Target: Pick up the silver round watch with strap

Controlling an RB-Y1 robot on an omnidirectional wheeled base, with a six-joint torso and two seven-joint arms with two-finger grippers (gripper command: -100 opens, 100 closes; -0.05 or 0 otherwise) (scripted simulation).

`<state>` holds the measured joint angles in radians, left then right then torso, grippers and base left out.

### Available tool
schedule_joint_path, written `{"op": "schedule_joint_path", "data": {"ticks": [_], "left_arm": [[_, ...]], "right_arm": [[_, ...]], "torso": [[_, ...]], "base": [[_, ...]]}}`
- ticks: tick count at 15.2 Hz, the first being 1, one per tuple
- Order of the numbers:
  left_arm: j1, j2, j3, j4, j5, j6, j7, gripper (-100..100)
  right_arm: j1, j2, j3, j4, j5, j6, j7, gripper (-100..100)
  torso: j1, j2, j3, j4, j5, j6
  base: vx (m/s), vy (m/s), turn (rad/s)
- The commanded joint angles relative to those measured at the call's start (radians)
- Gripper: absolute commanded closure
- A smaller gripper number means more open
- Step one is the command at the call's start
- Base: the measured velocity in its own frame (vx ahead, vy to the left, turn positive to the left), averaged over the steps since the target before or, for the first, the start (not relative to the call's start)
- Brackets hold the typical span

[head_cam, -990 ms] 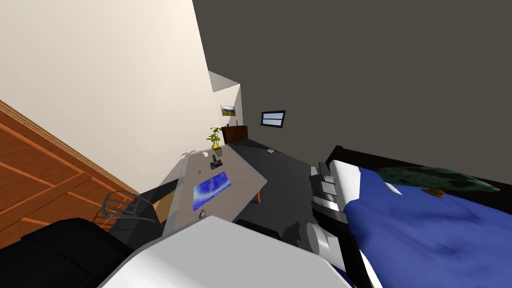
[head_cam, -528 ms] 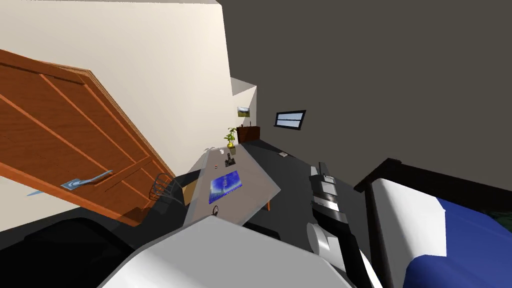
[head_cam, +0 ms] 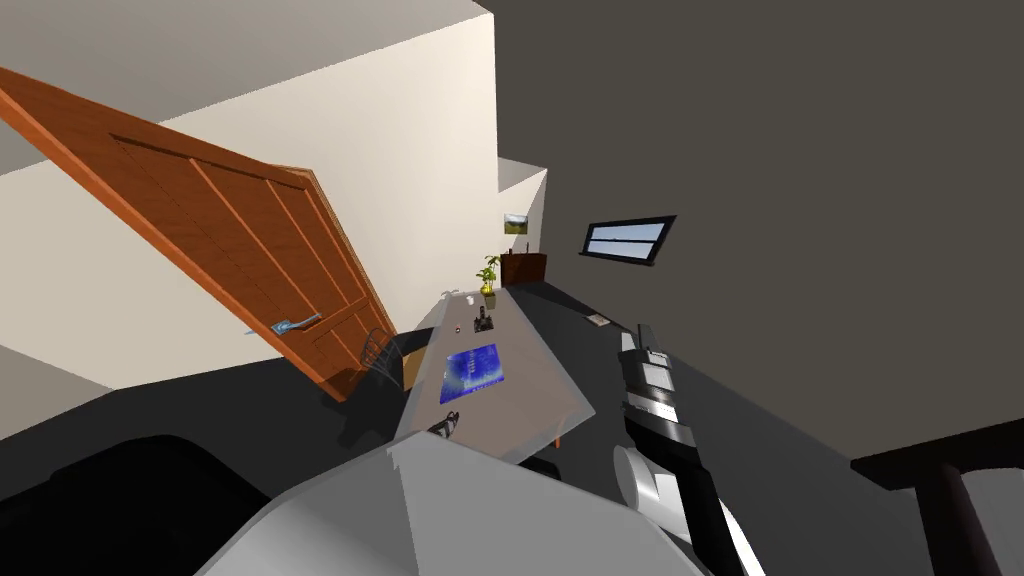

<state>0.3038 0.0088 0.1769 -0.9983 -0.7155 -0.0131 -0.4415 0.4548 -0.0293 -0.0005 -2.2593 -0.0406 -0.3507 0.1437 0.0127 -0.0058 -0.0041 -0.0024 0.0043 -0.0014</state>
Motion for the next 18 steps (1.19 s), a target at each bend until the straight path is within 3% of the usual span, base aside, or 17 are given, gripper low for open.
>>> {"op": "schedule_joint_path", "data": {"ticks": [1, 2, 3, 7, 8, 10, 11, 12, 13, 14, 15, 16, 18], "left_arm": [[0.000, -0.029, 0.005, -0.009, -0.027, -0.006, -0.016, -100], [0.007, -0.008, -0.015, -0.020, -0.008, 0.009, -0.001, -100], [0.009, -0.010, -0.018, -0.023, -0.009, 0.011, -0.001, 100], [0.009, -0.010, -0.017, -0.023, -0.009, 0.011, -0.002, 100], [-0.005, 0.010, 0.033, 0.027, 0.011, -0.023, -0.002, 100], [-0.005, 0.010, 0.041, 0.043, 0.011, -0.023, -0.002, 100], [-0.011, 0.050, 0.073, 0.080, 0.050, -0.040, 0.013, 100], [-0.011, 0.050, 0.078, 0.096, 0.050, -0.040, 0.013, 100], [-0.016, 0.083, 0.115, 0.128, 0.084, -0.057, 0.028, 100], [-0.016, 0.090, 0.115, 0.148, 0.089, -0.057, 0.028, 100], [-0.022, 0.114, 0.151, 0.189, 0.113, -0.074, 0.043, 100], [-0.022, 0.129, 0.132, 0.152, 0.127, -0.074, 0.043, 100], [-0.022, 0.129, 0.151, 0.184, 0.127, -0.074, 0.043, 100]], "right_arm": [[0.000, 0.000, 0.000, 0.000, 0.000, 0.000, 0.000, 0], [0.000, 0.000, 0.000, 0.000, 0.000, 0.000, 0.000, 0], [0.000, 0.000, 0.000, 0.000, 0.000, 0.000, 0.000, 0], [-0.001, 0.000, 0.000, 0.000, 0.000, 0.000, 0.000, 0], [-0.001, 0.000, 0.000, 0.000, 0.000, 0.000, 0.000, 0], [-0.001, 0.000, 0.001, 0.000, 0.000, 0.000, 0.000, 0], [-0.001, 0.000, 0.001, 0.000, 0.000, 0.000, 0.000, 0], [-0.001, 0.000, 0.001, 0.000, 0.000, 0.000, 0.000, 0], [-0.001, 0.000, 0.001, 0.000, 0.000, 0.000, 0.000, 0], [-0.002, 0.001, 0.001, 0.000, 0.000, 0.000, 0.000, 0], [-0.002, 0.001, 0.001, 0.000, 0.000, 0.000, 0.000, 0], [-0.002, 0.000, 0.001, 0.000, 0.000, 0.000, 0.000, 0], [-0.001, 0.000, 0.001, 0.000, 0.000, 0.000, 0.000, 0]], "torso": [[0.000, 0.000, 0.000, 0.000, 0.000, 0.000], [-0.001, 0.002, 0.001, 0.000, 0.000, 0.000], [-0.002, 0.004, 0.002, 0.001, 0.000, 0.001], [-0.005, 0.010, 0.006, 0.002, -0.001, 0.001], [-0.006, 0.011, 0.006, 0.002, -0.001, 0.001], [-0.009, 0.017, 0.009, 0.003, -0.002, 0.002], [-0.010, 0.019, 0.010, 0.004, -0.002, 0.002], [-0.012, 0.021, 0.012, 0.004, -0.002, 0.002], [-0.012, 0.023, 0.012, 0.003, -0.002, 0.001], [-0.012, 0.024, 0.011, 0.000, 0.000, -0.001], [-0.010, 0.024, 0.011, -0.001, 0.001, -0.002], [-0.009, 0.026, 0.012, -0.001, 0.001, -0.002], [-0.005, 0.024, 0.011, -0.001, 0.002, -0.002]], "base": [[0.101, 0.072, 0.278], [0.052, 0.033, 0.066], [0.022, 0.012, -0.001], [0.005, 0.003, 0.000], [-0.062, -0.048, -0.334], [-0.114, -0.063, -0.384], [-0.153, -0.098, -0.404], [-0.155, -0.116, -0.476], [-0.139, -0.142, -0.494], [-0.131, -0.131, -0.468], [-0.152, -0.119, -0.459], [-0.147, -0.108, -0.470], [-0.069, -0.050, -0.209]]}}
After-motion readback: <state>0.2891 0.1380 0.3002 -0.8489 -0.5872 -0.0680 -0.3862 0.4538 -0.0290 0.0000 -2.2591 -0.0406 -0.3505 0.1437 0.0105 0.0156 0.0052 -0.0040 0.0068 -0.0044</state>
